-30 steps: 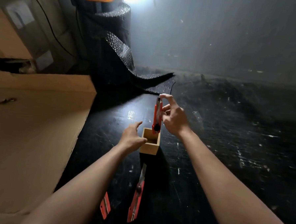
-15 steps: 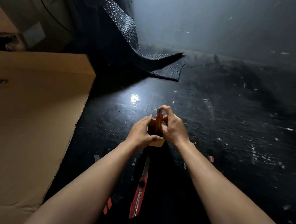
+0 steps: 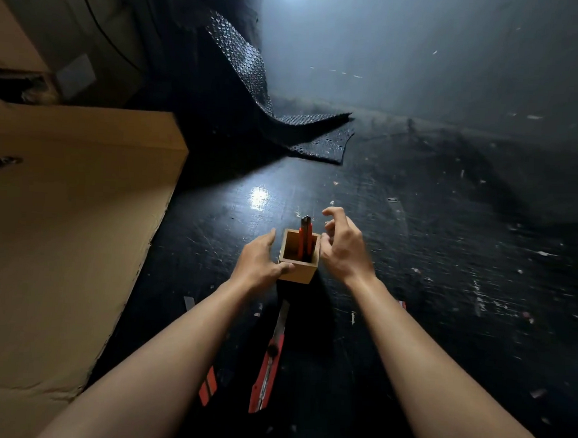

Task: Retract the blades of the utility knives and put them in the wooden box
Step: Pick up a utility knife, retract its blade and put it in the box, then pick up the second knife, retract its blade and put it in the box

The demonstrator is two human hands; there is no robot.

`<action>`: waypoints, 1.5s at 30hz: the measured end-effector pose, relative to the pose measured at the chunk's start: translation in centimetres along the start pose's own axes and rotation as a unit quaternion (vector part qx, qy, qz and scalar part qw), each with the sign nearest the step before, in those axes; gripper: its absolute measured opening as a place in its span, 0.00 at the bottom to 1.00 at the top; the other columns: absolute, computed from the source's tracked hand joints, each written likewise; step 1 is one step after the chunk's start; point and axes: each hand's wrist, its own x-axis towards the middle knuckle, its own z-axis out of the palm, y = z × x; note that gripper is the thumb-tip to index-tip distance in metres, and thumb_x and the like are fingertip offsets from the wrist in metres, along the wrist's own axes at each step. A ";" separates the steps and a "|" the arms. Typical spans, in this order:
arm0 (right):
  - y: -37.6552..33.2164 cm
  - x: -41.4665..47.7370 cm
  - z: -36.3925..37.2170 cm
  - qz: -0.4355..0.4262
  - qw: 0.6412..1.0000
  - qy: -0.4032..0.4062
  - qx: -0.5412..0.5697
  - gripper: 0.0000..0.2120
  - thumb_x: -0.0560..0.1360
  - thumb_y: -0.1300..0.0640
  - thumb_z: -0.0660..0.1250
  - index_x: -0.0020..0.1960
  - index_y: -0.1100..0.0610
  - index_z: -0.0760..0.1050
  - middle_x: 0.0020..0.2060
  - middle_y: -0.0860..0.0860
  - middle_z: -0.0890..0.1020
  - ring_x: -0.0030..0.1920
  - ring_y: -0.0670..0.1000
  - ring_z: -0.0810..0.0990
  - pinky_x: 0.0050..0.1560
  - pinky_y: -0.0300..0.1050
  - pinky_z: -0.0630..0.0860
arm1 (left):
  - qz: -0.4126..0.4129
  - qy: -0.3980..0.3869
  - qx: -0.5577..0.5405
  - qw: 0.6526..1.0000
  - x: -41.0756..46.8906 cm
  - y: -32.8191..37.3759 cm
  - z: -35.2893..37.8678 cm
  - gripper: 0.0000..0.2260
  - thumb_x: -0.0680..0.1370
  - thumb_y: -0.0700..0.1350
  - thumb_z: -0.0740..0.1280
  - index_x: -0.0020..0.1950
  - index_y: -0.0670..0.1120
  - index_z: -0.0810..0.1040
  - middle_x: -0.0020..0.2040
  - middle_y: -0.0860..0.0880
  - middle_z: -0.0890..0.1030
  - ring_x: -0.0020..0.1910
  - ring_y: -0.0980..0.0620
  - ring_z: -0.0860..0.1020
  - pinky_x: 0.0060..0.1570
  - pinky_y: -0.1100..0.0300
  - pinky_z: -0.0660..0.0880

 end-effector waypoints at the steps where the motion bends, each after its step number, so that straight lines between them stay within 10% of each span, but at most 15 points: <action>1: -0.1 -0.6 -0.5 -0.001 1.000 -0.003 -0.002 0.19 0.77 0.66 0.65 0.66 0.57 0.70 0.47 0.56 0.80 0.45 0.55 0.81 0.43 0.53 0.82 | -0.010 0.013 0.000 1.000 -0.8 -0.3 -0.2 0.42 0.71 0.49 0.80 0.80 0.42 0.64 0.76 0.41 0.74 0.73 0.42 0.74 0.72 0.45 0.73; 10: -0.7 -8.8 0.6 0.108 0.979 -0.172 -0.033 0.10 0.79 0.54 0.67 0.59 0.53 0.77 0.52 0.53 0.85 0.51 0.55 0.83 0.53 0.55 0.82 | -0.055 0.010 0.014 0.998 -8.1 -5.2 0.7 0.17 0.75 0.43 0.73 0.64 0.47 0.82 0.57 0.49 0.86 0.53 0.52 0.84 0.57 0.56 0.80; 17: -0.4 -14.7 5.5 0.201 0.939 -0.279 -0.001 0.14 0.76 0.54 0.69 0.61 0.51 0.80 0.56 0.54 0.84 0.53 0.54 0.83 0.55 0.53 0.82 | -0.070 -0.079 0.045 0.993 -11.2 -7.1 3.5 0.17 0.74 0.42 0.72 0.63 0.45 0.84 0.59 0.47 0.87 0.59 0.49 0.84 0.61 0.53 0.80; 27: -0.2 -18.5 8.5 0.316 0.901 -0.239 0.180 0.20 0.70 0.64 0.71 0.61 0.53 0.78 0.35 0.52 0.87 0.37 0.49 0.87 0.46 0.54 0.86 | -0.133 -0.096 -0.053 0.985 -12.9 -7.9 6.1 0.16 0.71 0.41 0.78 0.59 0.46 0.86 0.51 0.48 0.88 0.52 0.52 0.85 0.51 0.61 0.79; 34: -1.3 -19.2 6.9 0.341 0.850 -0.206 0.345 0.19 0.73 0.75 0.69 0.62 0.65 0.76 0.36 0.58 0.80 0.40 0.56 0.84 0.42 0.49 0.86 | -0.148 -0.110 -0.151 0.971 -14.3 -7.8 5.9 0.18 0.69 0.35 0.75 0.57 0.47 0.87 0.50 0.48 0.89 0.52 0.51 0.86 0.57 0.54 0.82; 45: -4.9 -17.0 2.2 0.248 0.890 -0.178 0.337 0.07 0.79 0.63 0.69 0.56 0.64 0.81 0.49 0.62 0.86 0.47 0.58 0.88 0.45 0.52 0.87 | -0.129 -0.059 -0.342 0.929 -16.5 -3.8 2.9 0.14 0.69 0.34 0.79 0.53 0.40 0.84 0.50 0.39 0.88 0.49 0.41 0.88 0.51 0.45 0.85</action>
